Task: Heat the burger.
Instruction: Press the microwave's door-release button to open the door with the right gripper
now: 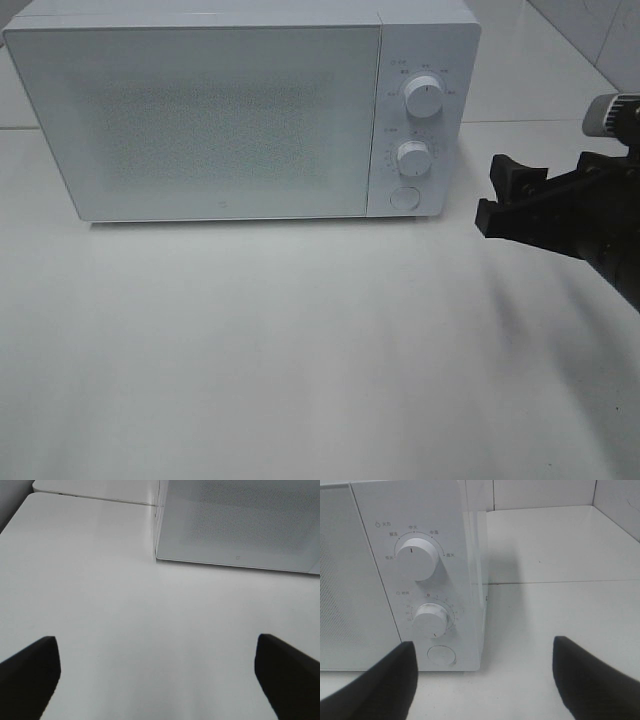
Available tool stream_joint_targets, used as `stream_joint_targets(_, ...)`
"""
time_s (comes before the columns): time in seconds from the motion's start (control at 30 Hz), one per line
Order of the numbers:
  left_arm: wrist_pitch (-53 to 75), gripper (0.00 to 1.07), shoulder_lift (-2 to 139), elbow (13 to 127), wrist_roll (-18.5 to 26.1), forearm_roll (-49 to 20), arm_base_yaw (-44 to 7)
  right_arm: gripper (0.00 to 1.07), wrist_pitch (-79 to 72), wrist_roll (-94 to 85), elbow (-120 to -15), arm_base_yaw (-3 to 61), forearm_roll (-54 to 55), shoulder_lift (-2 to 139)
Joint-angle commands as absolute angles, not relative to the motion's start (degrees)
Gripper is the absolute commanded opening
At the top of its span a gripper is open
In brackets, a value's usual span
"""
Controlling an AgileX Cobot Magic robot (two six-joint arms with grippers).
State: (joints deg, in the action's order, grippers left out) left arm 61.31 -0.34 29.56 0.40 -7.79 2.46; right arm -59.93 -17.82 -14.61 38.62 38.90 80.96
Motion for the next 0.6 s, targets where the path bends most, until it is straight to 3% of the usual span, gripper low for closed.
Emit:
stream_joint_targets(0.03, 61.3, 0.98, -1.3, 29.6, 0.0, -8.1, 2.6, 0.72, -61.6, -16.1, -15.0, 40.3, 39.5, 84.5)
stream_joint_targets(0.33, 61.3, 0.98, -1.3, 29.6, 0.0, -8.1, 2.6, 0.72, -62.7, -10.4, -21.4, 45.1, 39.8, 96.5)
stream_joint_targets(0.6, 61.3, 0.98, -1.3, 29.6, 0.0, -8.1, 2.6, 0.72, -62.1, -10.3, -26.6, 45.7, 42.9, 101.6)
